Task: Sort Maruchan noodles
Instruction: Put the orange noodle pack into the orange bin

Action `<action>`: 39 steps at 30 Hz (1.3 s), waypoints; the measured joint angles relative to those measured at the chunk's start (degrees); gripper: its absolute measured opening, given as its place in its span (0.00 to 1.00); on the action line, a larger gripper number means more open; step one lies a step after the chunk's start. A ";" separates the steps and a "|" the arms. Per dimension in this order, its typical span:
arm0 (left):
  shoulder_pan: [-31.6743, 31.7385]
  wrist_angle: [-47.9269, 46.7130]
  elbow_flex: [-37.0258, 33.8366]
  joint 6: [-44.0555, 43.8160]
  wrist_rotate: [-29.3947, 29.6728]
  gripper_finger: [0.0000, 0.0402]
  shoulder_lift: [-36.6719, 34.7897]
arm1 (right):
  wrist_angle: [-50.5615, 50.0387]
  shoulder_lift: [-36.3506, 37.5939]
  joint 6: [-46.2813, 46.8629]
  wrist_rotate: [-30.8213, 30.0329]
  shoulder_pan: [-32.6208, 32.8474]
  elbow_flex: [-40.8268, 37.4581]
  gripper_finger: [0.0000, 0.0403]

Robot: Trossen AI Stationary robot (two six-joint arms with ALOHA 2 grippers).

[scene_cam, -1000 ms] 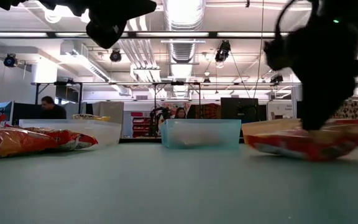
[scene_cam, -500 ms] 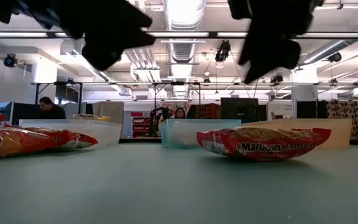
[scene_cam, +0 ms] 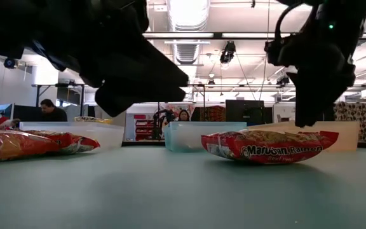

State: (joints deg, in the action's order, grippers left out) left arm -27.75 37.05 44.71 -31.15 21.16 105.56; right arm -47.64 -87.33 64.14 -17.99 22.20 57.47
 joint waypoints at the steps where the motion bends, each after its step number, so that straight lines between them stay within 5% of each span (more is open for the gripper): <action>1: 0.00 -0.04 0.53 0.04 0.59 0.29 0.54 | 0.42 0.00 0.73 0.36 0.00 -0.32 0.56; 20: 4.02 0.72 1.59 1.67 5.52 0.29 3.72 | 33.03 -1.73 -18.55 15.42 0.04 -0.74 0.56; 32: 4.64 13.80 7.61 14.62 10.08 0.29 14.89 | 25.74 -1.73 -16.05 13.49 -0.22 -0.76 0.56; 39: 4.61 13.00 11.73 18.36 20.37 0.29 20.04 | 19.71 -1.73 -12.71 13.42 -0.22 -0.76 0.56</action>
State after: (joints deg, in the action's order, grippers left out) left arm -23.14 50.05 56.44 -12.79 41.53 125.60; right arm -27.93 -89.06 51.43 -4.57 21.98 56.71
